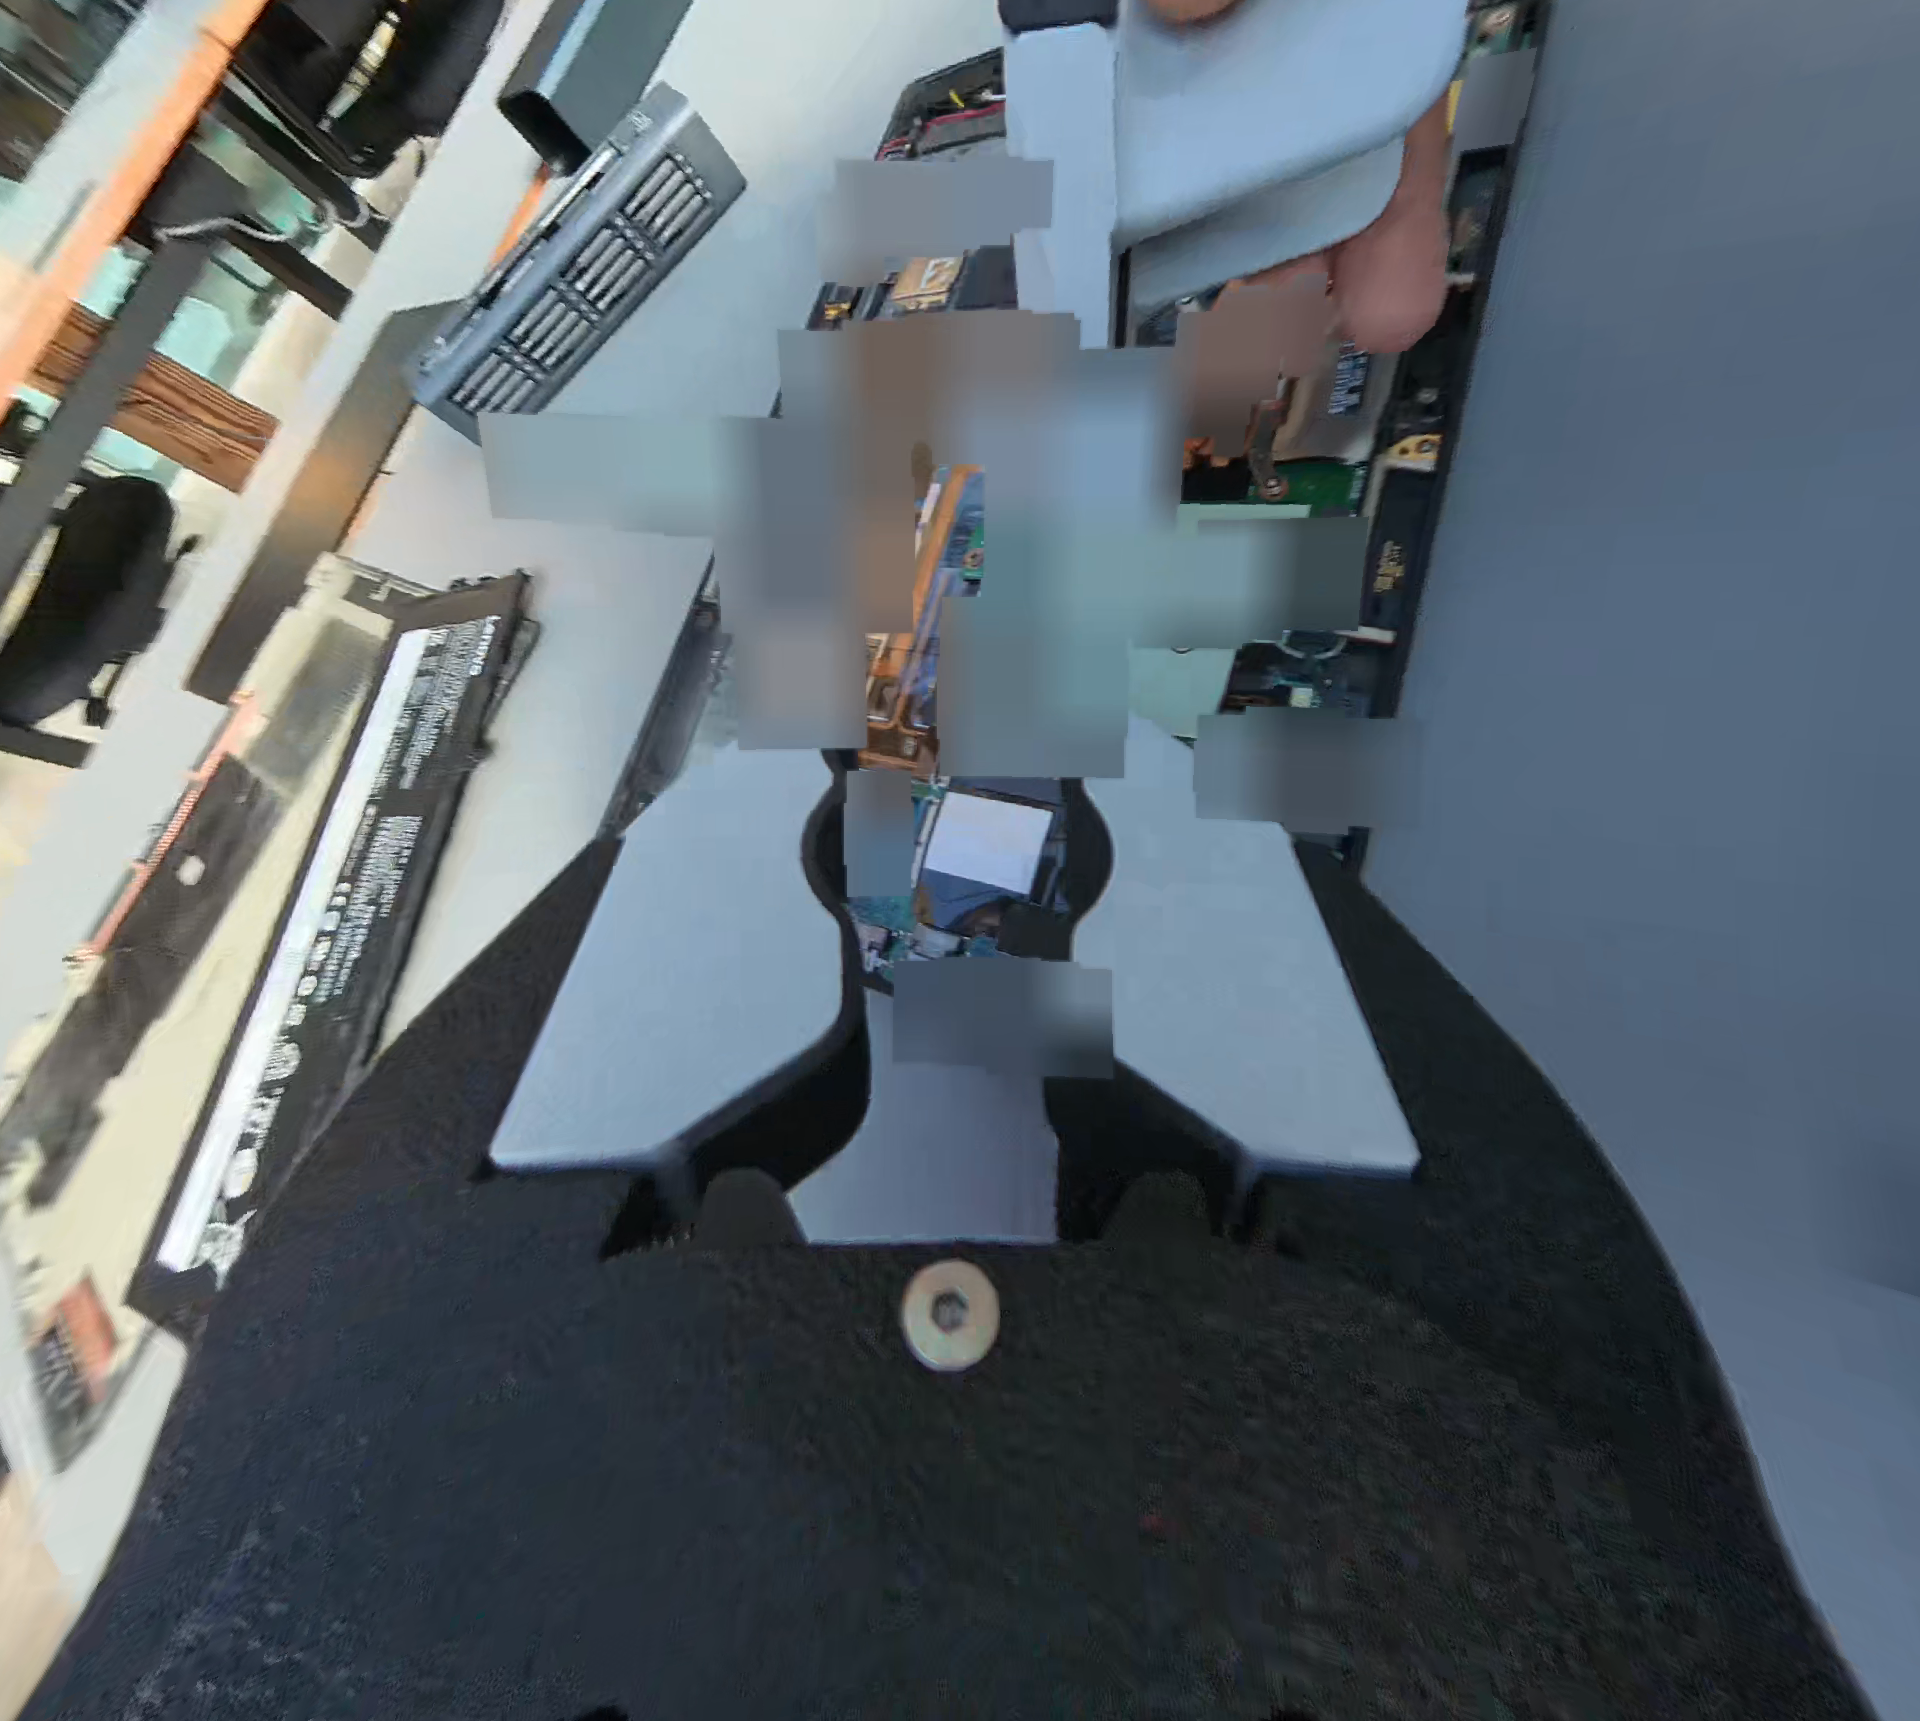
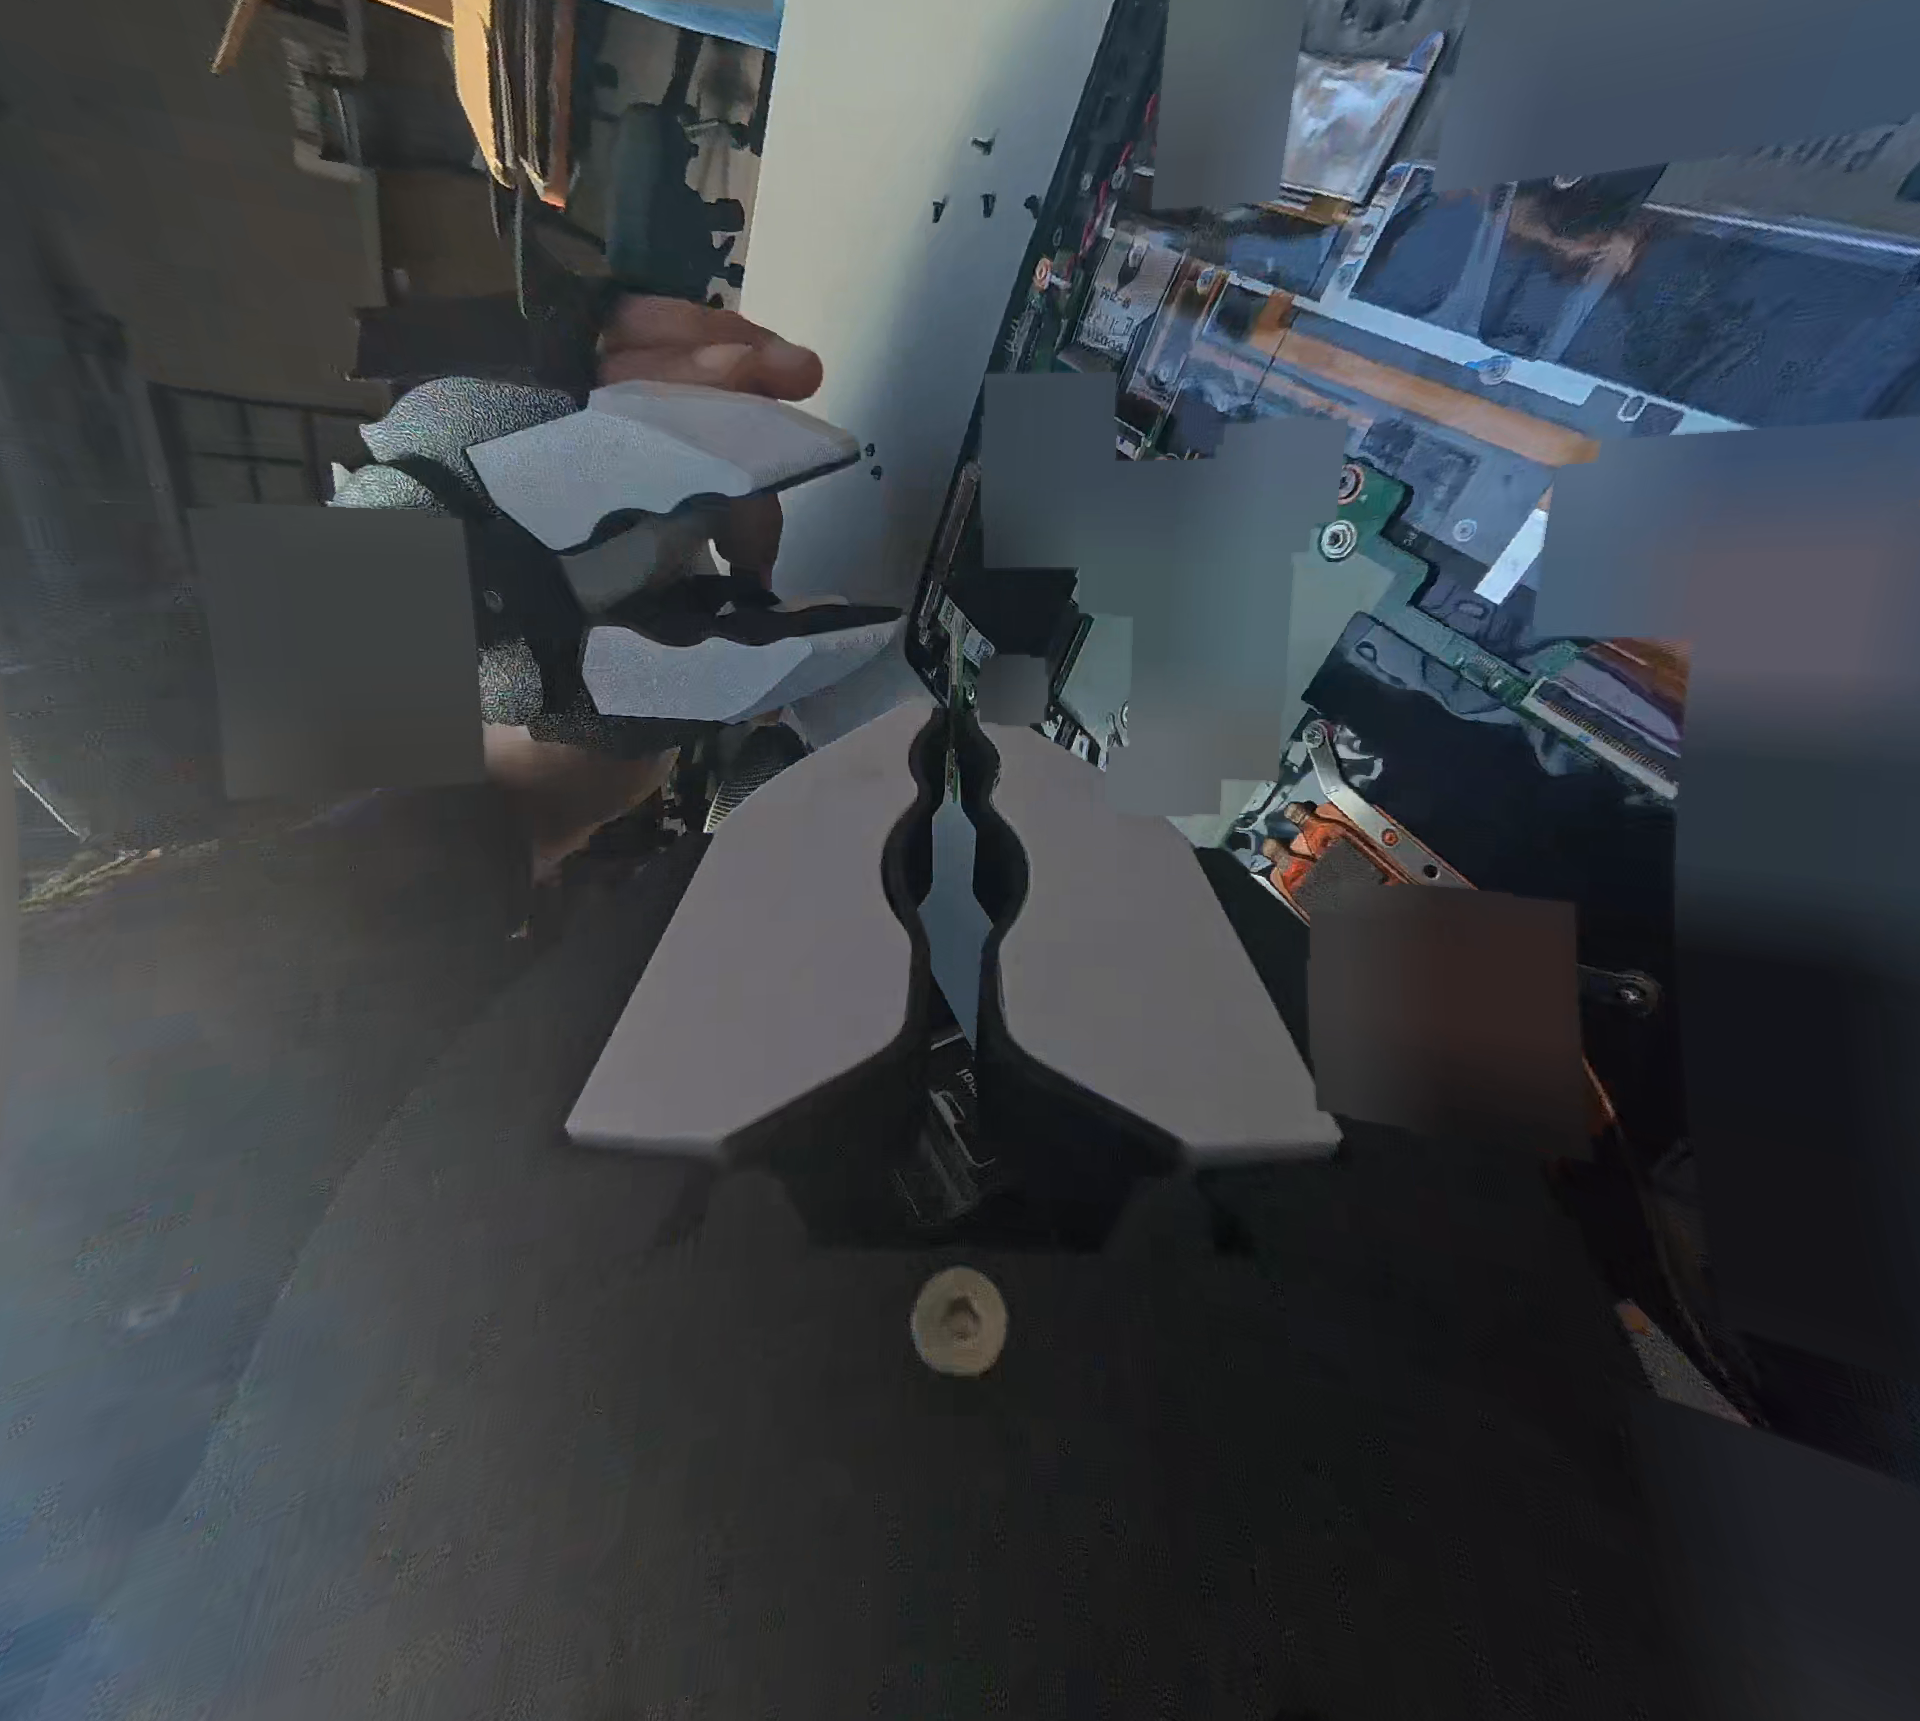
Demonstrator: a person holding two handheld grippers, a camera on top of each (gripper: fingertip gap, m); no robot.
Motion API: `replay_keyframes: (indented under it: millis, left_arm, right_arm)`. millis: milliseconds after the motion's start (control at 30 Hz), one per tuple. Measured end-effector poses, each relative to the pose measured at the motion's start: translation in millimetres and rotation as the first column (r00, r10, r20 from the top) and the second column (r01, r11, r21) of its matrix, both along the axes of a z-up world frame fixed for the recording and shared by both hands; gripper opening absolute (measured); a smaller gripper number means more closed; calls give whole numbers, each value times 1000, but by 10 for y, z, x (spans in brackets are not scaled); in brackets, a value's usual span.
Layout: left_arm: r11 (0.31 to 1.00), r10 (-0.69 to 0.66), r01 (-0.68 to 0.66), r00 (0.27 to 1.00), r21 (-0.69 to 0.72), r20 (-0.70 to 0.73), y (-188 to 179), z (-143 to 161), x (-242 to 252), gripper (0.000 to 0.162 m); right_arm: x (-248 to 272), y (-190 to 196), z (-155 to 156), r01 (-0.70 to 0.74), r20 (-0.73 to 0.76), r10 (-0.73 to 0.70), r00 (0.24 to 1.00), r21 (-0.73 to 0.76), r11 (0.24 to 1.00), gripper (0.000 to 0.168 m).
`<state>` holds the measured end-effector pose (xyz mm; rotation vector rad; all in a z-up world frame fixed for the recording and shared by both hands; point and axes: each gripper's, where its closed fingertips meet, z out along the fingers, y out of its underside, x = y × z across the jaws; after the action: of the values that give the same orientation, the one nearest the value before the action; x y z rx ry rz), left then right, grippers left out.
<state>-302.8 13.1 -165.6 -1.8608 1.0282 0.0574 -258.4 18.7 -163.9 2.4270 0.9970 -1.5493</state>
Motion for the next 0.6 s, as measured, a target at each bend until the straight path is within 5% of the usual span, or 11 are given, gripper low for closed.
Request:
replay_keyframes:
  millis: [100,167,267,400,600]
  left_arm:
    - [992,-23,46,983,-120,184,-152,4,120,26]
    - [961,-28,98,965,-260,260,-251,-79,236,51]
    - [943,-41,148,940,-297,338,-258,-62,360,68]
    - [958,-90,185,919,-219,385,-159,95,407,29]
    - [956,-146,223,925,-189,351,-159,145,423,15]
  right_arm:
    - [-15,-54,-17,21,0,-21,1000,-38,999,2]
    - [-35,-92,-2,32,-8,-33,999,-76,997,1]
    - [-56,-175,18,26,-14,-28,1000,-108,994,2]
    - [-92,-265,52,29,-21,-33,999,-162,986,2]
    - [-93,-233,91,59,-34,-67,997,-194,979,2]
